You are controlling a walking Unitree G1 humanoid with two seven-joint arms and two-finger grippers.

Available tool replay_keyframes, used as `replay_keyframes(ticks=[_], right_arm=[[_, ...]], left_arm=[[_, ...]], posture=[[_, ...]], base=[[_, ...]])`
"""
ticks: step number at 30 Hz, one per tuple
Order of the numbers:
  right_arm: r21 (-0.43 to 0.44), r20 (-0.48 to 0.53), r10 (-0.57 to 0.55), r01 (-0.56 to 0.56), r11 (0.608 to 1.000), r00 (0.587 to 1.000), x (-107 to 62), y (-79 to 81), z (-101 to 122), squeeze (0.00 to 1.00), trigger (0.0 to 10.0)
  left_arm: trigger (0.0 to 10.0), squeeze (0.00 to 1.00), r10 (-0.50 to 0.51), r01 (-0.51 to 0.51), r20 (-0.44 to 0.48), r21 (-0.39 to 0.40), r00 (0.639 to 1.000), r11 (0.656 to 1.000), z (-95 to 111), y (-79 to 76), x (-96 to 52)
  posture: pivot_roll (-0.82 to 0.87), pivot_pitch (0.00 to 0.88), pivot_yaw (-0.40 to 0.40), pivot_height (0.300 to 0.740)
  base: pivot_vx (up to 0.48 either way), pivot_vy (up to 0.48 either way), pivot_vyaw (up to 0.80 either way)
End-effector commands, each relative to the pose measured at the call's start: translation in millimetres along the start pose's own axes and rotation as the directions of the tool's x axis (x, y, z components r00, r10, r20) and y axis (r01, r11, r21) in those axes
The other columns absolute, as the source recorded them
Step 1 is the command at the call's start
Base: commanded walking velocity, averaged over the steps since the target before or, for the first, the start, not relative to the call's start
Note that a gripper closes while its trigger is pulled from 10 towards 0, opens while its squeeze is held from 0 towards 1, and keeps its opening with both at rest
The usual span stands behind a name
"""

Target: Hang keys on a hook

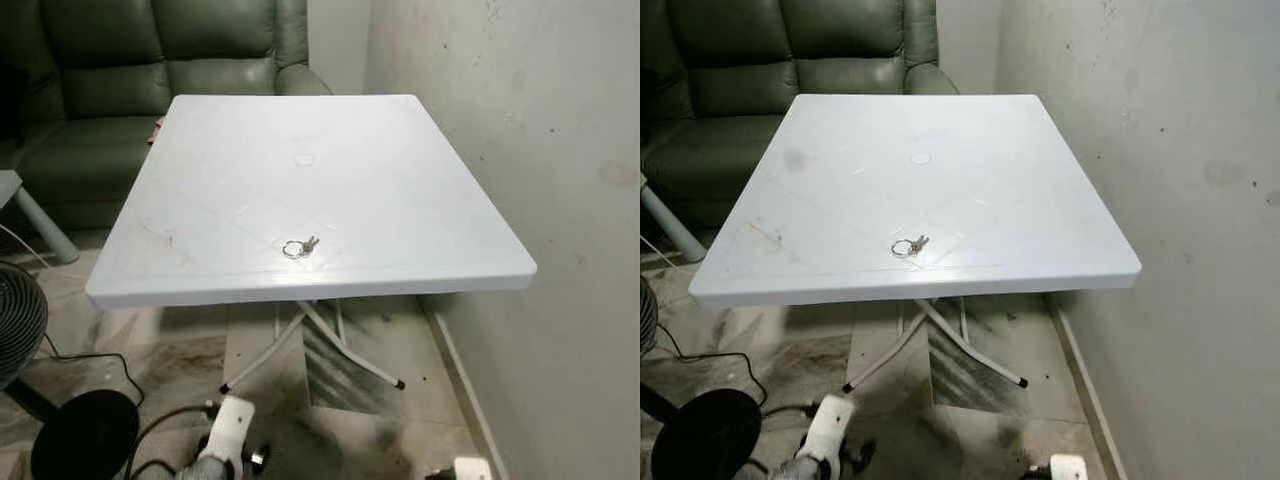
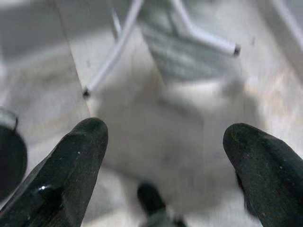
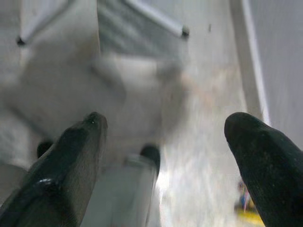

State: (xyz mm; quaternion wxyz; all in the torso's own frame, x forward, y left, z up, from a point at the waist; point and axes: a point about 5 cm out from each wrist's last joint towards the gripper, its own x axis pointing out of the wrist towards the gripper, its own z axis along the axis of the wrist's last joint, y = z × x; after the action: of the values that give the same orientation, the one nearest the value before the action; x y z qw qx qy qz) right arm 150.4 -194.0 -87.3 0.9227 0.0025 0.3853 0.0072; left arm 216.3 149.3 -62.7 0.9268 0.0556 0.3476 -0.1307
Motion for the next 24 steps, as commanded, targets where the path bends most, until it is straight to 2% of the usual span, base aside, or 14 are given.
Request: replay_keyframes(ticks=[1,4,7,9,12,13,16,19,20,22,23,24], right_arm=[[-0.021,0.085,0.025,-0.024,1.0,0.996,3.1,0.1,15.4,0.0,10.0],[-0.046,0.224,0.037,-0.028,0.999,0.974,5.4,-4.9,40.9,0.0,10.0],[-0.056,0.291,0.045,-0.03,0.998,0.956,5.8,-6.0,53.3,0.0,10.0],[-0.065,0.416,0.056,-0.032,0.997,0.908,5.5,-5.2,78.8,0.0,10.0],[-0.072,0.492,0.063,-0.031,0.997,0.868,4.0,-3.5,94.8,0.0,10.0],[-0.078,0.544,0.07,-0.032,0.996,0.836,1.8,-1.3,105.4,0.0,10.0],[-0.08,0.575,0.071,-0.03,0.996,0.815,-0.1,-0.1,111.7,0.0,10.0],[-0.057,0.673,0.058,-0.026,0.998,0.737,-11.6,3.1,131.6,0.0,10.0],[-0.032,0.714,0.043,-0.028,0.999,0.699,-19.0,5.4,141.1,0.0,10.0],[-0.022,0.727,0.037,-0.03,0.999,0.686,-22.1,6.3,144.7,0.0,10.0],[-0.016,0.759,0.035,-0.036,0.999,0.65,-30.6,9.7,154.6,0.0,10.0],[-0.002,0.77,0.033,-0.048,0.999,0.638,-33.5,11.1,158.1,0.0,10.0]], left_arm=[[10.0,0.0,0.012,-0.012,0.061,-0.007,0.998,1.0,11.5,8.8,0.7],[10.0,0.0,0.023,-0.014,0.155,-0.059,0.988,0.998,30.7,16.0,2.6],[10.0,0.0,0.031,-0.013,0.206,-0.087,0.978,0.996,40.8,18.8,3.3],[10.0,0.0,0.029,-0.004,0.302,-0.081,0.953,0.997,62.3,19.6,4.7],[10.0,0.0,0.03,0.005,0.368,-0.093,0.929,0.996,77.6,18.6,5.4],[10.0,0.0,0.033,0.009,0.412,-0.1,0.911,0.995,87.2,18.2,5.0],[10.0,0.0,0.036,0.012,0.438,-0.105,0.898,0.994,92.9,18.0,4.5],[10.0,0.0,0.022,0.048,0.533,-0.118,0.846,0.992,110.0,16.1,-0.3],[10.0,0.0,0.014,0.069,0.579,-0.12,0.815,0.99,118.6,15.0,-4.2],[10.0,0.0,0.009,0.077,0.596,-0.118,0.803,0.99,122.1,14.4,-6.1],[10.0,0.0,-0.004,0.107,0.631,-0.126,0.776,0.986,130.6,13.7,-10.9],[10.0,0.0,-0.01,0.119,0.645,-0.125,0.764,0.985,134.2,13.7,-13.0]], posture=[[-0.04,0.0,0.008,0.74],[-0.04,0.0,0.006,0.74],[-0.04,0.0,0.006,0.74],[-0.04,0.0,0.004,0.74],[-0.04,0.0,0.004,0.74],[-0.04,0.0,0.006,0.74],[-0.04,0.0,0.006,0.74],[-0.04,0.0,0.009,0.74],[-0.04,0.0,0.009,0.74],[-0.04,0.0,0.009,0.74],[-0.04,0.0,0.01,0.74],[-0.04,0.0,0.011,0.74]], base=[[0.0,0.0,0.0],[0.0,0.0,0.0],[0.0,0.0,0.0],[0.0,0.0,0.0],[0.0,0.0,0.0],[0.0,0.0,0.0],[0.0,0.0,0.0],[0.0,0.0,0.0],[0.0,0.0,0.0],[0.0,0.0,0.0],[0.0,0.0,0.0],[0.0,0.0,0.0]])
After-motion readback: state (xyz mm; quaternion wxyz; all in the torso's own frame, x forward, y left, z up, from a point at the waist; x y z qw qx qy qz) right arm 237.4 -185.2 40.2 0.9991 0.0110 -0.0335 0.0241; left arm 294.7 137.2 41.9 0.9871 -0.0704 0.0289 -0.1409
